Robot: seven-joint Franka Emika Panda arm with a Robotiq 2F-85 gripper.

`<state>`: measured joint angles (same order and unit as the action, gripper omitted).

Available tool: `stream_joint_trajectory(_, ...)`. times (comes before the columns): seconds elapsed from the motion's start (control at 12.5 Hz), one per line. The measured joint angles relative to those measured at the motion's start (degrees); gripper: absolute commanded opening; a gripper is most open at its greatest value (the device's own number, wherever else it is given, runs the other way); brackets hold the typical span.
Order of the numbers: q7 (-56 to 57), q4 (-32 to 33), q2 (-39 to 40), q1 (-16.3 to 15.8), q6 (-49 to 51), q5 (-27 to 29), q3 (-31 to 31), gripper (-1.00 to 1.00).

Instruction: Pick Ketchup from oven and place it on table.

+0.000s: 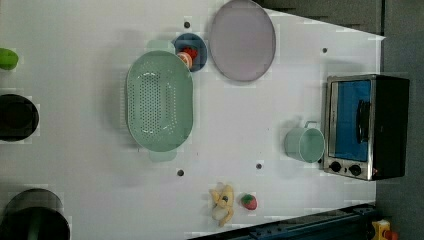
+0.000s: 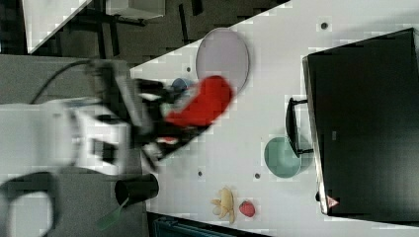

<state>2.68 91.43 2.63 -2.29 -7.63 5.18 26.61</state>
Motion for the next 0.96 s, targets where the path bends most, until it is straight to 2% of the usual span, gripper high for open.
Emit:
stream_joint_trajectory(0.24, 0.4, -0.9, -2.3, -1.38, 0.38, -0.92, -8.81, 0.29)
stream_joint_trajectory(0.4, 0.4, 0.73, -2.2, -1.97, -0.3, -1.4, -14.71, 0.29)
stream_joint_trajectory(0.56, -0.72, 5.76, -1.91, -2.98, -1.41, -2.81, -20.12, 0.29)
stream_joint_trajectory(0.72, -4.62, 13.48, -1.52, -5.13, -3.19, -3.43, -23.26, 0.29)
stream_joint_trajectory(0.96, -9.78, 25.18, 1.33, -8.02, -14.23, -3.85, -24.67, 0.29)
